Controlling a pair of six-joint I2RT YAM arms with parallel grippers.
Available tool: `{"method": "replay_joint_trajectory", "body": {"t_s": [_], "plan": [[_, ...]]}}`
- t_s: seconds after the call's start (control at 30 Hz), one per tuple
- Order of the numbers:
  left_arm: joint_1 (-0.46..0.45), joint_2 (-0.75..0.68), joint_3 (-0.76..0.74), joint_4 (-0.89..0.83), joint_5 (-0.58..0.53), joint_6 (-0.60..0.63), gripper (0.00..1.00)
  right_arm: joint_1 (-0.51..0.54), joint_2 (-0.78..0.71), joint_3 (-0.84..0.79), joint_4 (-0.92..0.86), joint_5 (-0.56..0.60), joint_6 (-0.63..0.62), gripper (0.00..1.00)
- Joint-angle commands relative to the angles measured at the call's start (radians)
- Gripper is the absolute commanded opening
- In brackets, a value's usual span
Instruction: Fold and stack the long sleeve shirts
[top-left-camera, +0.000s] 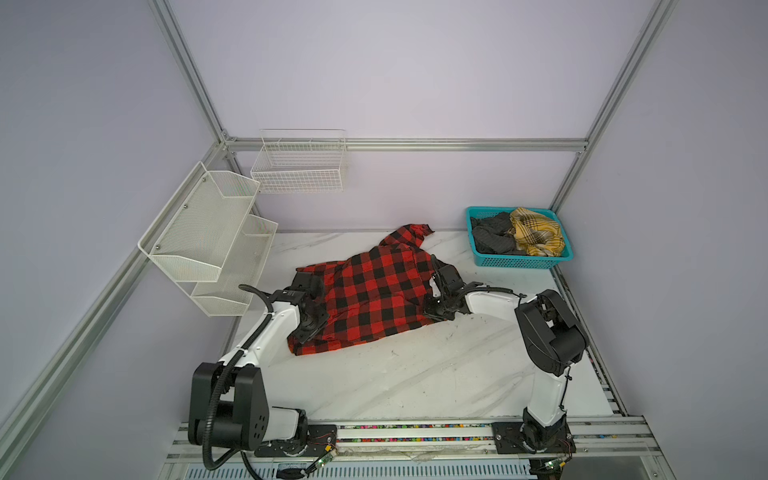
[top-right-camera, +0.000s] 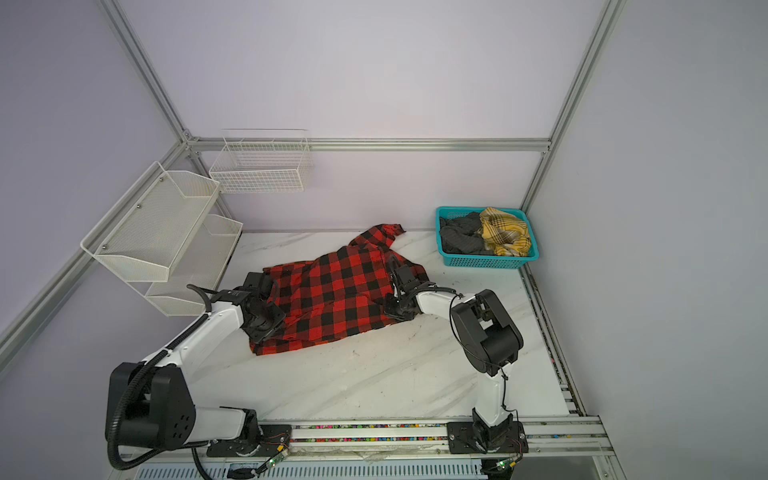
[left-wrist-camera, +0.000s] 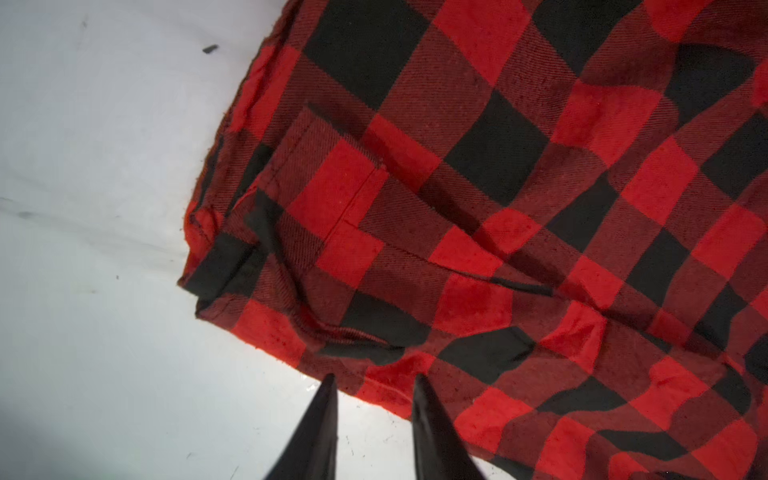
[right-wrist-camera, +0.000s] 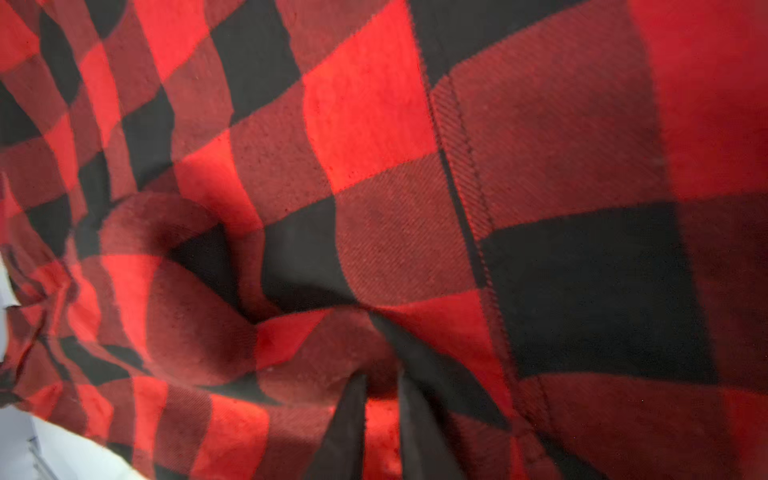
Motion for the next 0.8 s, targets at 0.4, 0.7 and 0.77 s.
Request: {"method": "replay_joint_trajectory", "body": {"t_s": [0.4,0.7,0.77], "plan": [[0.011,0.093,-0.106,0.105,-0.017,0.006,0.10,-0.005,-0.004,-0.011,-0.066,0.125,-0.008,0.43],[-0.008,0.021,-0.259,0.128,0.023,0.008,0.07,0.028,-0.250,-0.308,-0.115,0.106,0.081,0.37],[-0.031,-0.062,-0.312,0.116,0.036,-0.006,0.07,0.042,-0.345,-0.371,-0.140,0.084,0.118,0.37]]}}
